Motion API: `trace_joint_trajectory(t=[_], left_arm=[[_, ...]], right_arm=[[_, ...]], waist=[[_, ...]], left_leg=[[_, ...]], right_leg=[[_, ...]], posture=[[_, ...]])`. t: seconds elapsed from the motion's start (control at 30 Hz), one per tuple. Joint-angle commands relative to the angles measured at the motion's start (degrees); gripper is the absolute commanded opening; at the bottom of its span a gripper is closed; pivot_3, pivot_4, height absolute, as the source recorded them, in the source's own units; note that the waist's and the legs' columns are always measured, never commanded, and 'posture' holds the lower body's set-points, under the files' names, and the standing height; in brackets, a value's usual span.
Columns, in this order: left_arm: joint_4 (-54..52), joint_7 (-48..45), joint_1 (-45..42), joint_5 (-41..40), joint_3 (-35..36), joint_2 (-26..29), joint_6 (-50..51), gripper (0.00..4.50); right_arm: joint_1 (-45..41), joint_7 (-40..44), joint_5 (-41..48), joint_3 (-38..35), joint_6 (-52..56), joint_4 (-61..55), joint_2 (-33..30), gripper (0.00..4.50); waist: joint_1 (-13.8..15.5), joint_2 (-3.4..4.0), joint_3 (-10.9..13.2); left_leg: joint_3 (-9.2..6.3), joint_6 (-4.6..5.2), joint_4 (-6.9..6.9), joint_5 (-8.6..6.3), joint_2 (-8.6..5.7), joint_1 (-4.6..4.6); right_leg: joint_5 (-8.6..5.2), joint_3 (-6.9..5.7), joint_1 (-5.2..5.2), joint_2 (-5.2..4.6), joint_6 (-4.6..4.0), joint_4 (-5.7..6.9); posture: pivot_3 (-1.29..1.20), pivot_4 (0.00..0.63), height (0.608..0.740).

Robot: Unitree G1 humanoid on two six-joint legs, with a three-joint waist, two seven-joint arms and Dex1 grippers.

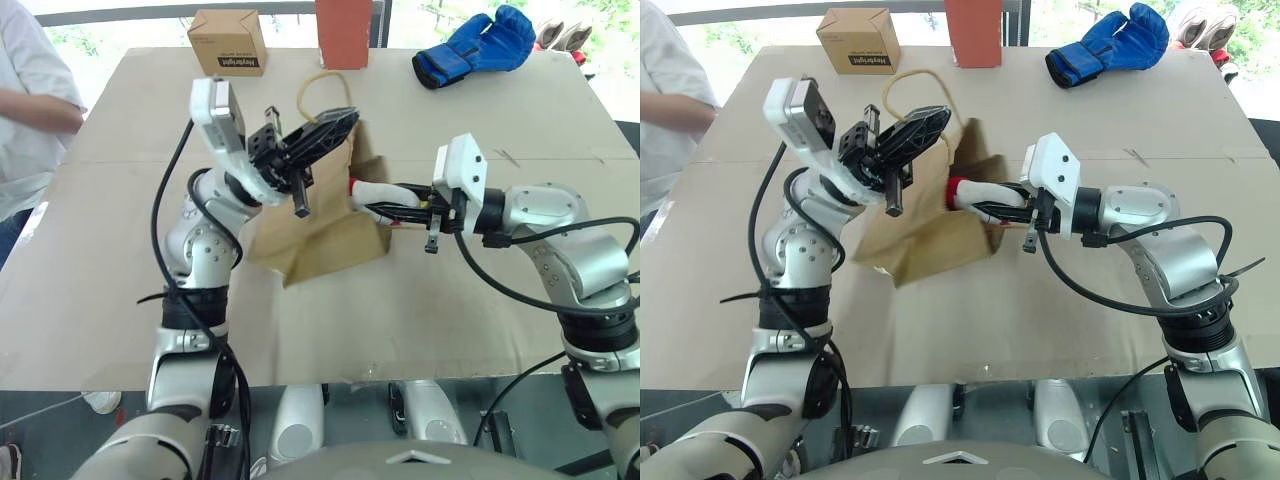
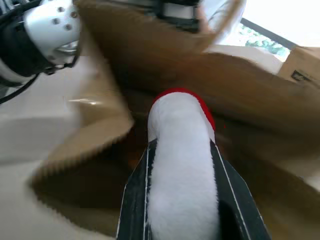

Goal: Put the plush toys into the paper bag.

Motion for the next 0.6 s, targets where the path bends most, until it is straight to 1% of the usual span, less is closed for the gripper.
trace_joint_trajectory(t=[0.03,0.1,0.17,0.27,0.37,0.5,0.6], left_arm=[[2.5,-3.9,-4.6,1.0,-0.8,-0.2,-0.4,0.0],[3.8,-4.6,-6.4,2.0,-1.0,-0.4,-0.8,0.0],[3.1,-4.1,-5.8,2.7,-0.8,0.1,-0.6,0.0],[0.6,-3.3,-2.7,3.4,-0.7,0.7,0.1,0.0],[-3.4,-1.6,2.1,4.1,-1.0,1.6,1.2,0.0],[-8.4,2.3,6.2,3.3,-0.4,1.4,2.5,0.0],[-12.4,6.1,8.2,2.3,0.5,1.0,3.7,0.0]], right_arm=[[-0.5,-1.4,-3.6,5.3,-2.1,-0.4,2.1,0.02],[-1.9,-3.3,-6.6,7.8,-3.0,2.4,3.8,0.02],[-3.0,-7.9,-11.1,8.5,-4.9,7.0,5.8,0.02],[-3.9,-12.5,-16.1,9.4,-7.8,12.6,7.9,0.02],[-3.4,-13.1,-19.7,11.5,-10.5,15.7,8.6,0.02],[-2.6,-12.4,-16.4,8.9,-7.6,14.3,10.7,0.02],[-0.7,-10.3,-13.0,6.7,-4.4,10.0,9.4,0.02]], waist=[[0.1,0.0,0.0],[0.2,-0.01,0.0],[0.1,-0.01,0.0],[0.1,-0.01,0.0],[0.2,0.0,0.0],[0.2,-0.01,0.0],[0.5,-0.01,0.0]], left_leg=[[-0.03,0.0,0.0,0.0,0.0,0.0],[-0.05,0.0,0.0,0.0,0.0,-0.02],[-0.04,0.0,0.01,0.0,0.0,-0.03],[-0.02,0.0,0.03,0.01,0.0,-0.03],[-0.03,-0.01,0.0,0.01,0.0,-0.02],[-0.03,-0.01,-0.03,0.01,0.0,-0.04],[-0.05,-0.01,-0.02,0.01,0.01,-0.04]], right_leg=[[0.0,-0.03,0.0,0.01,0.0,0.02],[0.0,-0.05,-0.01,0.01,0.0,0.02],[0.0,-0.04,-0.01,0.01,0.01,0.0],[0.01,-0.03,-0.01,0.0,0.01,0.02],[0.01,-0.03,-0.01,0.0,0.01,0.03],[0.01,-0.02,-0.03,-0.01,0.01,0.04],[0.01,-0.04,-0.03,0.0,0.01,0.07]], posture=[[0.0,0.15,0.74],[0.0,0.15,0.74],[0.0,0.15,0.74],[0.0,0.15,0.74],[0.0,0.15,0.74],[0.0,0.15,0.74],[0.0,0.15,0.74]])
